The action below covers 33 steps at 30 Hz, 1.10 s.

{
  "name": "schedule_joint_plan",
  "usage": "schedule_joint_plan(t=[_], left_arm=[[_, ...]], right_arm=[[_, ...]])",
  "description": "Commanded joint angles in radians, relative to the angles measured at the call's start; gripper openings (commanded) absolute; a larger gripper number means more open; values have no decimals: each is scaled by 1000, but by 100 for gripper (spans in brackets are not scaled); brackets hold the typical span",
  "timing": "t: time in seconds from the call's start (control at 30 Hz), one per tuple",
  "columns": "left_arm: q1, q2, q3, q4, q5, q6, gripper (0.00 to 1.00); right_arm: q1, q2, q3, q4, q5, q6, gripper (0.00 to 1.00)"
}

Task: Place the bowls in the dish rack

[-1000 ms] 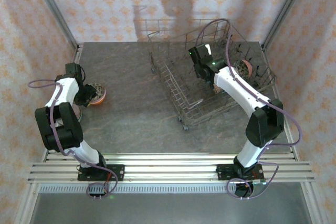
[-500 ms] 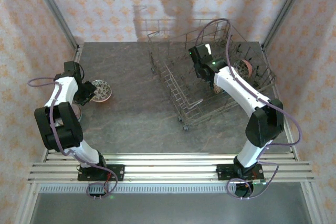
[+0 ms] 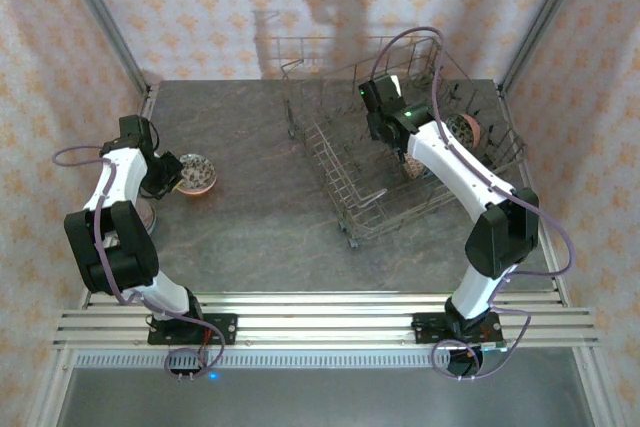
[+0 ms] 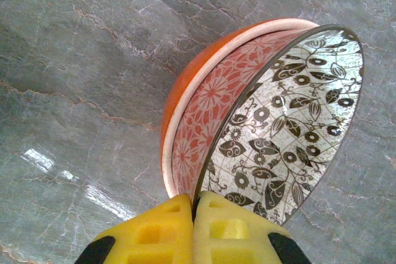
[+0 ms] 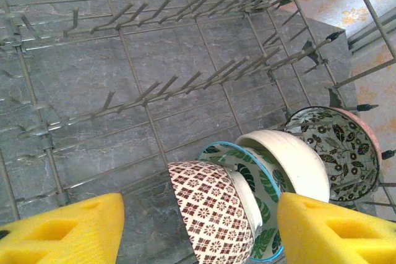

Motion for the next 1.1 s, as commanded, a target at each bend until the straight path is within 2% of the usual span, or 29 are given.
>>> schedule_joint_plan(t=[0.0, 0.27, 0.7, 1.07], left_arm=[[3, -30, 26, -32, 17, 36, 0], [3, 33, 45, -75, -22, 70, 0], [3, 50, 74, -122, -82, 102, 28], [0, 78, 60, -118, -91, 99, 38]], right_arm=[[0, 1, 22, -32, -3, 23, 66], [0, 1, 18, -35, -15, 26, 65], [1, -9, -2, -29, -27, 32, 65], [1, -21, -32, -18, -35, 42, 65]])
